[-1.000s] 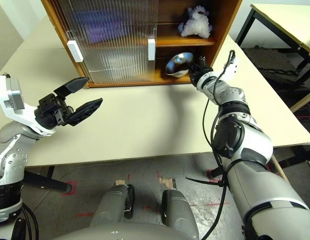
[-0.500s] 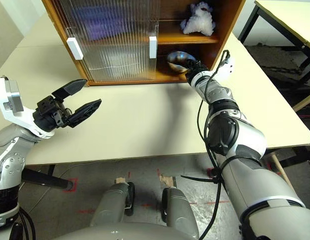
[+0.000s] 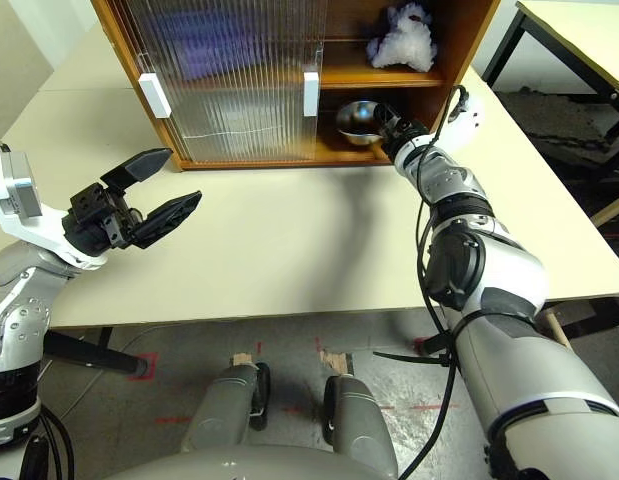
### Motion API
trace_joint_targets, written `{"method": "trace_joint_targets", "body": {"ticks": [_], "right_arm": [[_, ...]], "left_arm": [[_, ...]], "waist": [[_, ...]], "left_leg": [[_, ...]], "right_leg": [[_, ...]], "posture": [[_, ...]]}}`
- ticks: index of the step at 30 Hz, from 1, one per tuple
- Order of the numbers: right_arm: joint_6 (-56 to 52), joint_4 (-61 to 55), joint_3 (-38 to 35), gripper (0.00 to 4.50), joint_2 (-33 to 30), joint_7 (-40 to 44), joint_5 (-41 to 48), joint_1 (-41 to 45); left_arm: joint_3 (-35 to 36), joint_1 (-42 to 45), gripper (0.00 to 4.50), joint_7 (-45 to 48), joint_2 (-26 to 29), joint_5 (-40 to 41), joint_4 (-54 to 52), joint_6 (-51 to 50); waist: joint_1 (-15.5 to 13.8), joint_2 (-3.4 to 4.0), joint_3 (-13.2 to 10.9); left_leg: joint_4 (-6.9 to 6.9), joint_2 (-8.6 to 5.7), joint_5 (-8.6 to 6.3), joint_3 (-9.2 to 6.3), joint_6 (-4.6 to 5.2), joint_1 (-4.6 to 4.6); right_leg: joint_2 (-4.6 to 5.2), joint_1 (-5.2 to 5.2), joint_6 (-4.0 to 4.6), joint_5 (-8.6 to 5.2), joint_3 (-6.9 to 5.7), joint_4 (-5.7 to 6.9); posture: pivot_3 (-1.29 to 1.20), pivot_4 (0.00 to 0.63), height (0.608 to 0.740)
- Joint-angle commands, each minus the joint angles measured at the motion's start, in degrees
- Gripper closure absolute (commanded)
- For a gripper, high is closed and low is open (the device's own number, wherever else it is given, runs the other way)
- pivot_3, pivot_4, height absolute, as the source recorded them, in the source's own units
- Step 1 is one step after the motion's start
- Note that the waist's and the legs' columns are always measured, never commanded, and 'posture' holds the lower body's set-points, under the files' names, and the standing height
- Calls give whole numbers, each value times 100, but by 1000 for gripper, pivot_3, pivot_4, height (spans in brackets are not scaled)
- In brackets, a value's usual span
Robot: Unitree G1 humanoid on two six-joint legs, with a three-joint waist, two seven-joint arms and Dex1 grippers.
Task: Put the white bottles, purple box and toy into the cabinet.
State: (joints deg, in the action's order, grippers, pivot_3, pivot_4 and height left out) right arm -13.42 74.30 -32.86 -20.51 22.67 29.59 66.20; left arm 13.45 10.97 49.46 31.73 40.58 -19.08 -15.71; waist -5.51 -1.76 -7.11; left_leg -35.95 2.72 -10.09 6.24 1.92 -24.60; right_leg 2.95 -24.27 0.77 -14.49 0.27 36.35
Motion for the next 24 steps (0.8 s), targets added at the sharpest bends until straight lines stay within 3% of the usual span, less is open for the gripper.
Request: {"method": "trace_joint_targets", "body": {"ticks": [1,9,14,18,24], "right_arm": [[19,-230,518,27,-274,438,-524,-179],[193,-1168,2129,27,-908,1379,-1904,-833],[-734,-2798,2462,27,-1056,2150,-1696,-1427],[-1673,-4410,2403,1311,-795,2463,-1071,-1911],[-1794,-5035,2609,3626,-134,2528,-792,-1990]], "left_arm": [[-39,104,0,114,-18,14,171,47],[-110,215,0,221,-106,-35,354,124],[-114,367,0,310,-111,-80,560,193],[-108,331,0,404,-101,-81,667,227],[5,201,0,525,35,-111,781,236]], "waist": [[-6,0,0],[50,-8,15],[126,-9,18],[223,-10,36],[291,-33,64]], "left_leg": [[0,0,0,1,0,0],[-2,-1,0,7,0,-2],[-8,-1,2,7,2,-1],[-11,5,3,10,3,6],[-12,4,1,14,-3,19]], "right_leg": [[-1,0,0,0,0,0],[-2,-4,-2,1,0,2],[-5,-5,-6,4,1,10],[-8,-5,-9,8,5,22],[-10,-5,-6,9,2,46]], "posture": [[262,67,740],[226,44,740],[212,37,740],[201,33,740],[202,29,740]]}}
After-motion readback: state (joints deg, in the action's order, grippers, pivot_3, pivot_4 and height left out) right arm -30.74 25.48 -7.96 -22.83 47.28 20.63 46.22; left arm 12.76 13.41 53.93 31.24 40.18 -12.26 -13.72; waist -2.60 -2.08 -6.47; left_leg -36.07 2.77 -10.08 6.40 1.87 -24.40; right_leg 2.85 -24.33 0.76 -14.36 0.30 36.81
